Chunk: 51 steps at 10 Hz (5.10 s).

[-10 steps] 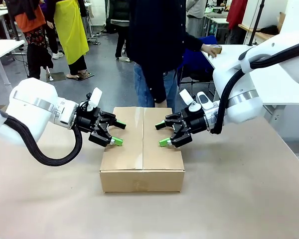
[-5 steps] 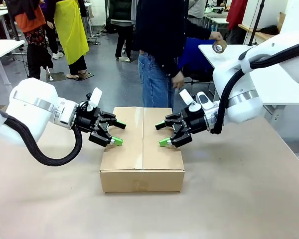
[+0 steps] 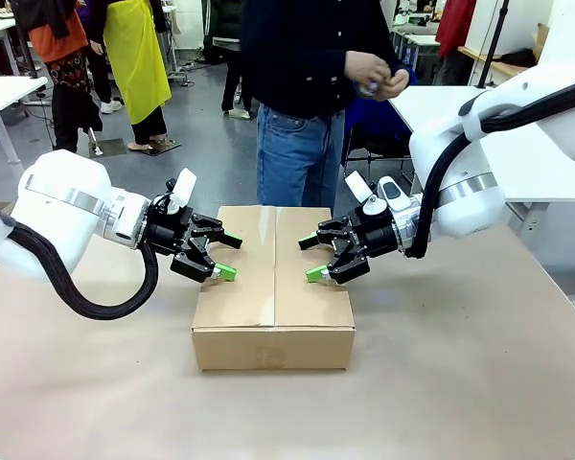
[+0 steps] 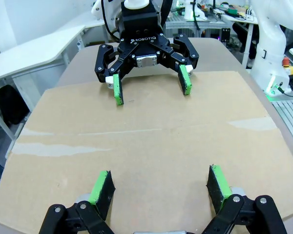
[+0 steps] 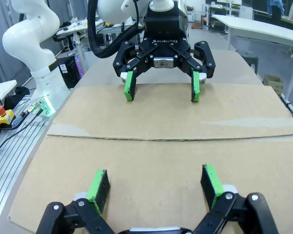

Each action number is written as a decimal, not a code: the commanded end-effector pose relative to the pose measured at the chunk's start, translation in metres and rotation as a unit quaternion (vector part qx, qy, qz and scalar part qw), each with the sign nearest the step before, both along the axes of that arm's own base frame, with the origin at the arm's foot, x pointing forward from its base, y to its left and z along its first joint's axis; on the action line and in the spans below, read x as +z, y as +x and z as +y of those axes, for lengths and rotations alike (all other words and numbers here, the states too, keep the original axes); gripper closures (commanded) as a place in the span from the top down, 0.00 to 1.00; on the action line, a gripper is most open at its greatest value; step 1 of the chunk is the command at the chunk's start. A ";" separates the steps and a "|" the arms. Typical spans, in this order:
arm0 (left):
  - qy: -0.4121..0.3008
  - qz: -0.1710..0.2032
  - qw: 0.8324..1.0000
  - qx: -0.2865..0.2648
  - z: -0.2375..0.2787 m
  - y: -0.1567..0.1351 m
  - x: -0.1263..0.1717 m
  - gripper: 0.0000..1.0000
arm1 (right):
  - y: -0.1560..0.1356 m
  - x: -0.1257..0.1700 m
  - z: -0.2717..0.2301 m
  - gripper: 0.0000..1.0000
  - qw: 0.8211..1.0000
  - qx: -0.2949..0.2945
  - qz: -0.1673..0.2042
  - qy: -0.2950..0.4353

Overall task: Pack the gift set into the box.
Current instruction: Press and hold the closed box until the human finishes sealing it.

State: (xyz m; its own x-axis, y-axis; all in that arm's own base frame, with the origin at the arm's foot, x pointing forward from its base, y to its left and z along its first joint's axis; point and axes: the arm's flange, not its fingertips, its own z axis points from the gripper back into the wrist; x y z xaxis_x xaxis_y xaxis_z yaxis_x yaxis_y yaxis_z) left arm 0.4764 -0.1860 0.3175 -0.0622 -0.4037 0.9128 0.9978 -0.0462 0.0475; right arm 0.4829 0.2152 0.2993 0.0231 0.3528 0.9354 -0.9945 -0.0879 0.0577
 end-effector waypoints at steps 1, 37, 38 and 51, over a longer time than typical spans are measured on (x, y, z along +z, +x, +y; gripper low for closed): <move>-0.002 -0.008 1.000 0.001 0.001 -0.003 -0.004 1.00 | -0.002 -0.004 -0.001 1.00 1.000 -0.005 -0.001 0.003; -0.002 -0.008 1.000 0.001 0.001 -0.003 -0.004 1.00 | -0.002 -0.004 -0.001 1.00 1.000 -0.005 -0.001 0.003; -0.002 -0.008 1.000 0.001 0.001 -0.003 -0.004 1.00 | -0.002 -0.004 -0.001 1.00 1.000 -0.005 -0.001 0.003; -0.002 -0.008 1.000 0.001 0.001 -0.003 -0.004 1.00 | -0.002 -0.004 -0.001 1.00 1.000 -0.005 -0.001 0.003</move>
State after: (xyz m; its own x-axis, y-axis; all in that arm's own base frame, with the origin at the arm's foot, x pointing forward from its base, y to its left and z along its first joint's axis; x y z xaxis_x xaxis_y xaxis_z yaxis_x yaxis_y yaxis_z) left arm 0.4759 -0.1856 0.3161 -0.0593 -0.4050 0.9124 0.9980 -0.0452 0.0447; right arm 0.4817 0.2147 0.2968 0.0284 0.3542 0.9347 -0.9941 -0.0875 0.0634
